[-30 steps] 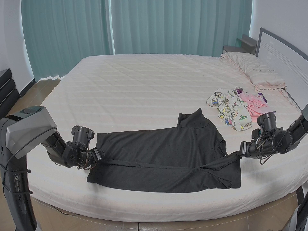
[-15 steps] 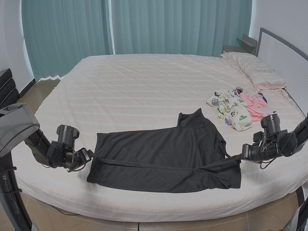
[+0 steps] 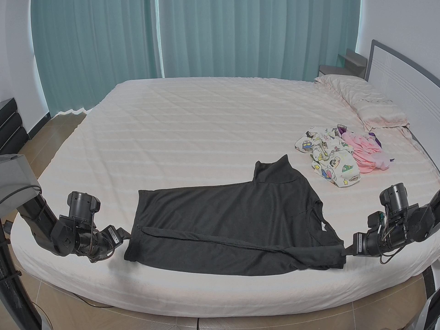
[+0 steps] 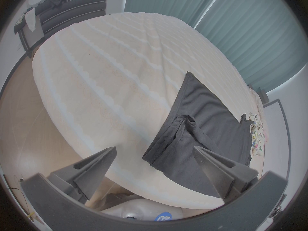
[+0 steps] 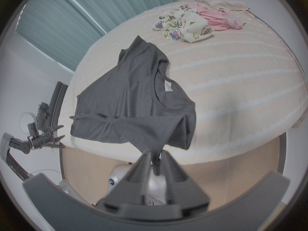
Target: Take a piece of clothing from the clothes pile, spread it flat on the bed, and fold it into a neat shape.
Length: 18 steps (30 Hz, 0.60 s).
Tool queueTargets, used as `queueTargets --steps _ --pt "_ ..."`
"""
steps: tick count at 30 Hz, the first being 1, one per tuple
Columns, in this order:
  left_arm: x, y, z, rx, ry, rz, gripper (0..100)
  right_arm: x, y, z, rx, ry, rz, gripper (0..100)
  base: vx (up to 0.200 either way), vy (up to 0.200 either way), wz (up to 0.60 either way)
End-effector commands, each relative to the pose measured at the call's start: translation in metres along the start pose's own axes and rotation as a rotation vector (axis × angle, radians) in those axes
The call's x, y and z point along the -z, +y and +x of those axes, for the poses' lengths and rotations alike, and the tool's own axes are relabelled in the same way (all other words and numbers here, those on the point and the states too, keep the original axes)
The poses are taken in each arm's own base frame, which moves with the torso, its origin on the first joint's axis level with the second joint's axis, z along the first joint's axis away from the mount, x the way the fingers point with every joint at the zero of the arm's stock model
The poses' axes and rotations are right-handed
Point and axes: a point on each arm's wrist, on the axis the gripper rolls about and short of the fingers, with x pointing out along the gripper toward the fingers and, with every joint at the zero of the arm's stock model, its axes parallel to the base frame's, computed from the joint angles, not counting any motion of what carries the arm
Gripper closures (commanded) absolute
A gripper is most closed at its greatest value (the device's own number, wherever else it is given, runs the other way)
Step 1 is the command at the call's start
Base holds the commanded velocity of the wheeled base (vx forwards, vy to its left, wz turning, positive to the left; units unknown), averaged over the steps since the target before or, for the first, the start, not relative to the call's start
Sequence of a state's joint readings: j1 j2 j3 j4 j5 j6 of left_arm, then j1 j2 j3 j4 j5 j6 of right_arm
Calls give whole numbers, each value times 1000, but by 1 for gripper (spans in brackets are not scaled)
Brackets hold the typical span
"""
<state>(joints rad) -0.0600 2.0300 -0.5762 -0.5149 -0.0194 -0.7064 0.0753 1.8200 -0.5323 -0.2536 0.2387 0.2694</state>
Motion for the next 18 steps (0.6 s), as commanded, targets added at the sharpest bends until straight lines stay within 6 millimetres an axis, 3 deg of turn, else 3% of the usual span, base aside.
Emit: queueTargets --steps 1,12,18 --pt "2 1 -2 5 4 -23 0 11 -5 5 15 48 -9 0 0 0 0" --pt "-2 -3 -4 26 -19 -27 0 4 -11 11 19 37 7 0 0 0 0" --pt "-16 -17 -5 99 -46 -21 0 -4 -17 43 -2 -2 94 0 0 0 0"
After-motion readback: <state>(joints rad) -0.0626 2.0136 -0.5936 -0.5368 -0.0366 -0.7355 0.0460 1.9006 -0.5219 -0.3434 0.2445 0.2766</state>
